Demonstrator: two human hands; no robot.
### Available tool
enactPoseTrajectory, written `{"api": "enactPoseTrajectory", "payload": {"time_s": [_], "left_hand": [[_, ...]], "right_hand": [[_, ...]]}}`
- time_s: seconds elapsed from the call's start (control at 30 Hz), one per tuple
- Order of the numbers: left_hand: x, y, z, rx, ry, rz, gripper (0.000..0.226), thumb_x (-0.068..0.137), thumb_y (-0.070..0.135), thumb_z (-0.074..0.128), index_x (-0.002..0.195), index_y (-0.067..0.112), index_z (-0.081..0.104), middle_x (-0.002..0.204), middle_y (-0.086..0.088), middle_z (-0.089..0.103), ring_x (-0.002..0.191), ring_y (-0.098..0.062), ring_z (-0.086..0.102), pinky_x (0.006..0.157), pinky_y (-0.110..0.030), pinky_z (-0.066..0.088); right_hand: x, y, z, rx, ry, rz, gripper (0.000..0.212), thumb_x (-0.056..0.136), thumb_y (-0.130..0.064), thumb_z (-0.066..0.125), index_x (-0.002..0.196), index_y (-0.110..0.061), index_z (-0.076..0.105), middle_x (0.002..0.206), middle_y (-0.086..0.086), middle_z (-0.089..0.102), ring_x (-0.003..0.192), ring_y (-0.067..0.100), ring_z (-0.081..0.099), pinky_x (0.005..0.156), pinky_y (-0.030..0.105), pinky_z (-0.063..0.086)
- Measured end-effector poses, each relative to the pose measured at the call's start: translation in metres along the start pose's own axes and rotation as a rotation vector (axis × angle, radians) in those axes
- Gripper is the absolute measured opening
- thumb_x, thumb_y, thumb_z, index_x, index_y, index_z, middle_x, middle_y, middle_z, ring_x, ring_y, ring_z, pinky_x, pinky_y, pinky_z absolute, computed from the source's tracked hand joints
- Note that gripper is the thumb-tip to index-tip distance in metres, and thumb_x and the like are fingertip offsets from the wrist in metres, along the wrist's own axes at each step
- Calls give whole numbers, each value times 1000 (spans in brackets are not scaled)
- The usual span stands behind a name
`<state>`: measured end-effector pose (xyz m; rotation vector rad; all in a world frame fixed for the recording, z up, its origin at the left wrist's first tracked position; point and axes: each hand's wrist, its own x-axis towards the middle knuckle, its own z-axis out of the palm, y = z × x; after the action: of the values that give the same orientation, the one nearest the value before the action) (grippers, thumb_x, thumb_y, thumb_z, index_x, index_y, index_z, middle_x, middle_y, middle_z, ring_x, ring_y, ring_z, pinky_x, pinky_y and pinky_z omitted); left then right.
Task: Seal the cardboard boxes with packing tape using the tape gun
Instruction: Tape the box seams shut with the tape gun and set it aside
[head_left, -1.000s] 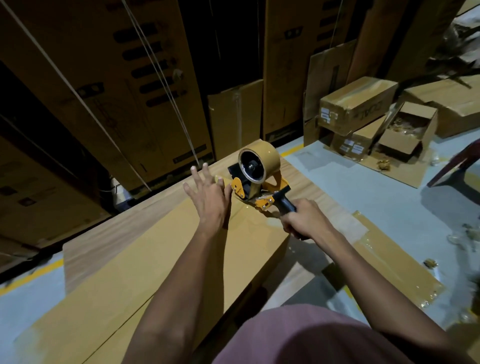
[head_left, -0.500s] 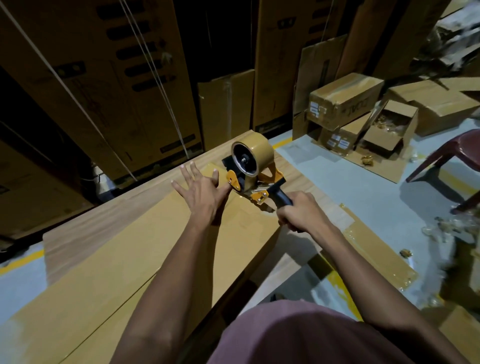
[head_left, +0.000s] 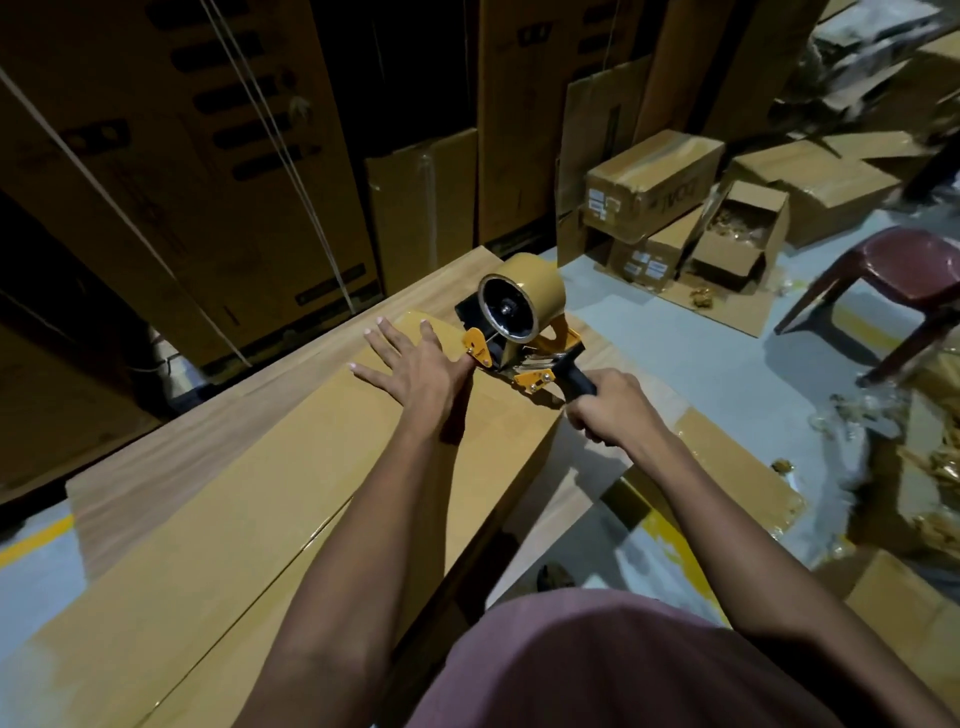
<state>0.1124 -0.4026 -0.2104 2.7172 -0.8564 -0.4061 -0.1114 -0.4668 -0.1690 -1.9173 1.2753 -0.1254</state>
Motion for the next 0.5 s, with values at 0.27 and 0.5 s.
{"api": "enactPoseTrajectory", "payload": {"time_s": [0.27, 0.5], "left_hand": [[-11, 7, 6, 61, 106, 192, 36, 98, 55, 53, 123, 36, 70, 170, -12, -6, 153, -42, -14, 114, -74, -7], [-22, 7, 16, 132, -16, 85, 79, 90, 78, 44, 158, 47, 20, 166, -14, -22, 150, -43, -24, 110, -71, -19]], "right_hand": [[-25, 19, -4, -29, 46, 48, 8, 79, -5, 64, 82, -13, 64, 75, 13, 68, 54, 21, 60, 47, 27, 45], [-12, 26, -13, -91, 30, -65, 11, 76, -12, 63, 75, -23, 59, 79, 13, 67, 68, 35, 68, 62, 41, 57]]}}
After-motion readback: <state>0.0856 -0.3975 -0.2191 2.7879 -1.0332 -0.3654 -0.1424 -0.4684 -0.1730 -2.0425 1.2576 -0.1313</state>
